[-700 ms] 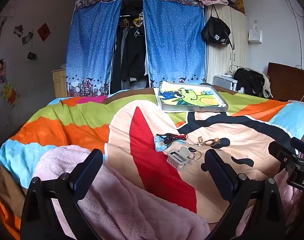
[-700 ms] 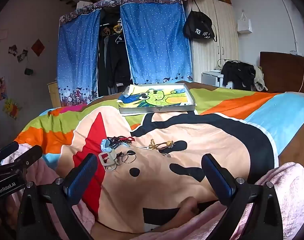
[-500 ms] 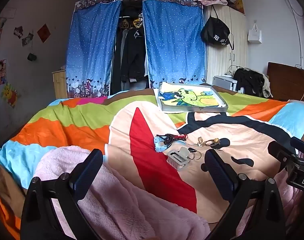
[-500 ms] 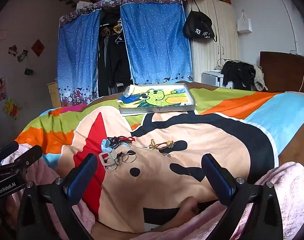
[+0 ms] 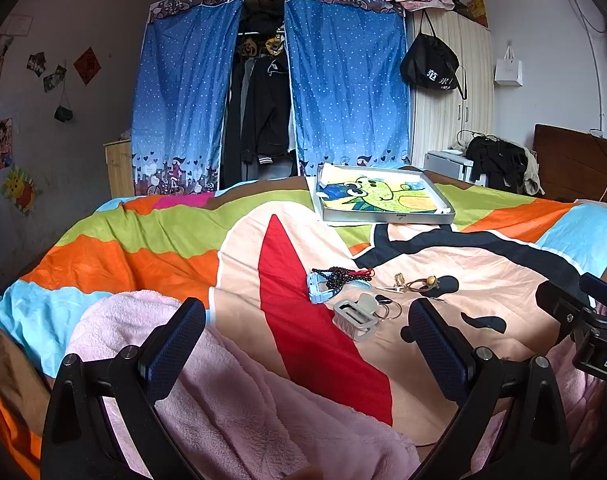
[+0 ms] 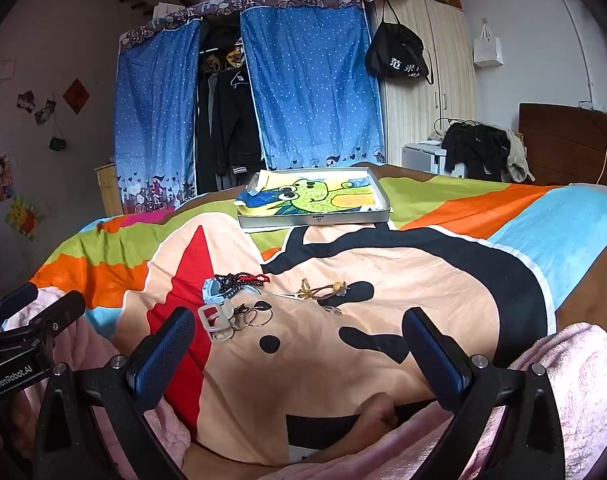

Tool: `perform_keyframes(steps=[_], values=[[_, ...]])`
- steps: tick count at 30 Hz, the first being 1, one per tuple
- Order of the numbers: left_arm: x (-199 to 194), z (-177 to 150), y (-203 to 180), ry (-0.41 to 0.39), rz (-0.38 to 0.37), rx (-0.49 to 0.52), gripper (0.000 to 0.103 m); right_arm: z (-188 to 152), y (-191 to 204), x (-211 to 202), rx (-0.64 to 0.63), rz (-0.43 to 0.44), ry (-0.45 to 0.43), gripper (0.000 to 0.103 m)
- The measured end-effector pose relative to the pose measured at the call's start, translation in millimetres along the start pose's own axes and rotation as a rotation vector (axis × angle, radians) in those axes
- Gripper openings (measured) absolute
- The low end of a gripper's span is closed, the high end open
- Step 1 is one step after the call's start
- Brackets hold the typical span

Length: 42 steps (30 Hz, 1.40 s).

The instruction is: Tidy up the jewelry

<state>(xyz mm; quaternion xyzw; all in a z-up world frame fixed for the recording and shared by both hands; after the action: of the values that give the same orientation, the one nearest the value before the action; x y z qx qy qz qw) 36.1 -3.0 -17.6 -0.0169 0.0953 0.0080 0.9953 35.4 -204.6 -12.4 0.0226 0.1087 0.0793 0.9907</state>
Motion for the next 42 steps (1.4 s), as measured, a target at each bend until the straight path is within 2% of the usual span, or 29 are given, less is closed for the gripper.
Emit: perform_keyframes(steps=[42], values=[[-1.4,2.7,-1.7,-0.001,0.001,-0.003,0.100,-0.5,1.1,-0.9,0.000,0.000,-0.001,0.103]])
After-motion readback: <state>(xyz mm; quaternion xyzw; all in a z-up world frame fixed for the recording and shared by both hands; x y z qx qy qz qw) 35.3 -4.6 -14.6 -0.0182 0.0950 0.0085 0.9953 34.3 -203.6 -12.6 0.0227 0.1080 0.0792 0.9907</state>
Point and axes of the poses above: each gripper's, at about its wrist camera, not at the fingertips, and x roughly the way its jaws point, y to its left, z to its top, the point moved 4 cm from there along x, roughly the way its jaws point, and after that the axes turned 13 degrees about -y, right-handed, at the moved point
